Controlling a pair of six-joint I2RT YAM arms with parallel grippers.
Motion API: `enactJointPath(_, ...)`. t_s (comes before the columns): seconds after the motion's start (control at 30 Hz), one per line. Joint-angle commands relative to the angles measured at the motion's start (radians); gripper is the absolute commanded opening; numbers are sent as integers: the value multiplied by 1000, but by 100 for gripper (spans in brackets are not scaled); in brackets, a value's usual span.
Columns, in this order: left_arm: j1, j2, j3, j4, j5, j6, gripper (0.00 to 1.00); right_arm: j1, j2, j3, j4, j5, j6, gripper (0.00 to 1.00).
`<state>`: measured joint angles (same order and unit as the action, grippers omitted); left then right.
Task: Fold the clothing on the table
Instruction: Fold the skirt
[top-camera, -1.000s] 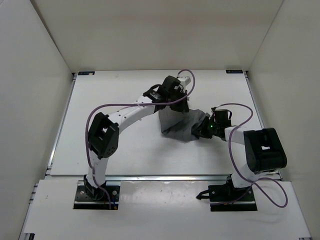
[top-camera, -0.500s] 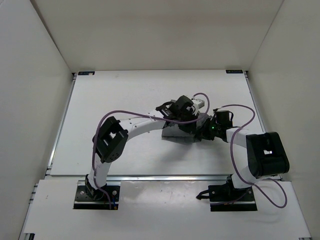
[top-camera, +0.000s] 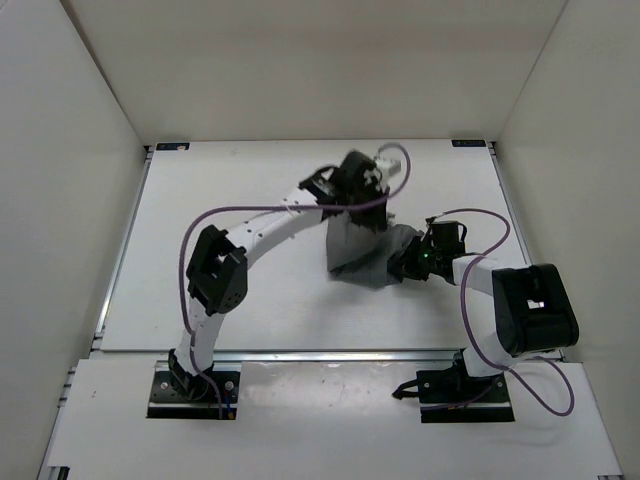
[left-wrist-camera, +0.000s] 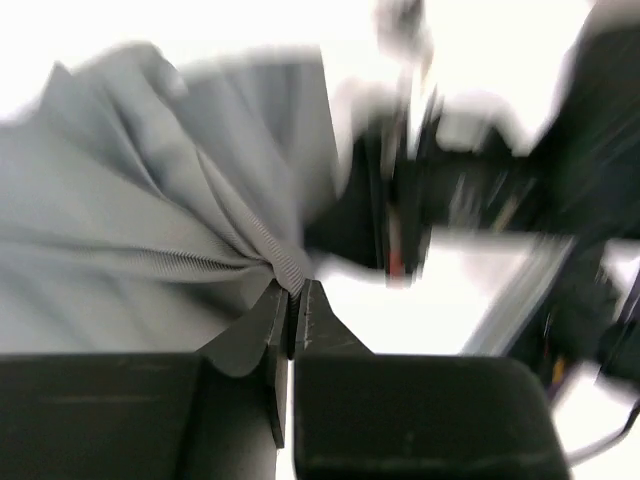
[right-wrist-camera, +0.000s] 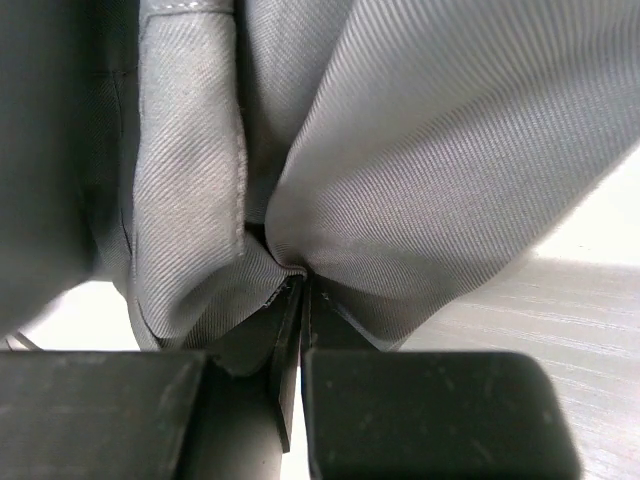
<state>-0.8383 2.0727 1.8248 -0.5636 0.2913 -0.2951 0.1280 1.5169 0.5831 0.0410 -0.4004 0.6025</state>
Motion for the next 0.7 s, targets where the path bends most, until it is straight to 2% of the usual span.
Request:
enactJointPath(0.0,25,-31,288,-149,-23,88,0,-2,19,-35,-89,77,-37,0)
enactJointPath(0.07,-4,-25,295,-148,2,85,0,-1,19,-46,-82,74,-38,0)
enactJointPath(0.27,-74,23,101,-70,77,40,0,-7,2,-51,-89,72,-36,0)
enactJointPath(0.47,-114,64,-25,-29,54,47,0,-37,-3,-65,-79,63,-40,0)
enactJointPath(0.6,-110,73,-48,-39,37,74,1,-42,-9,-74,-70,63,-37,0)
enactJointPath(0.63,-107,81,-59,-42,37,76,5,-41,-15,-80,-70,69,-37,0)
enactJointPath(0.67,-107,79,-53,-38,55,80,28,-45,-14,-74,-70,58,-35,0)
